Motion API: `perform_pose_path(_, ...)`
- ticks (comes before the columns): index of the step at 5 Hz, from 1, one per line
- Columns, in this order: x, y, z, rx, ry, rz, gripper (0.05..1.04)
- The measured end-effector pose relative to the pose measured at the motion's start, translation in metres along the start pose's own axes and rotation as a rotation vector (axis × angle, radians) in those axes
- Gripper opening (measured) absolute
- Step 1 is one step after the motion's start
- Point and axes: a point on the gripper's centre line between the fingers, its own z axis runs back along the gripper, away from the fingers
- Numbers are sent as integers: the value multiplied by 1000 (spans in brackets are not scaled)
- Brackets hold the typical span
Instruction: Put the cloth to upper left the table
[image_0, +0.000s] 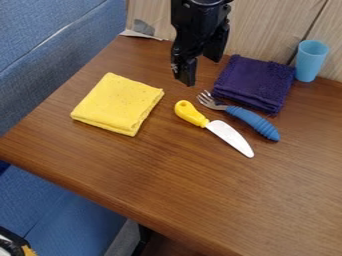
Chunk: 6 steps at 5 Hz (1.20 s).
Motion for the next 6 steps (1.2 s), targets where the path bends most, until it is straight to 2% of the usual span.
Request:
perform_pose_path(1, -2, 3, -11, 35, 4, 1, 1001)
perform_pose_path(2, -13, -15, -22, 57, 13, 1, 1001)
perform_pose_path(4, -34, -62, -41, 36, 57, -16, 1001)
perform_pose_path(5, -48, -77, -55, 47, 101, -32, 1001)
perform_pose_path(6, -51, -84, -70, 64, 104, -36, 1001)
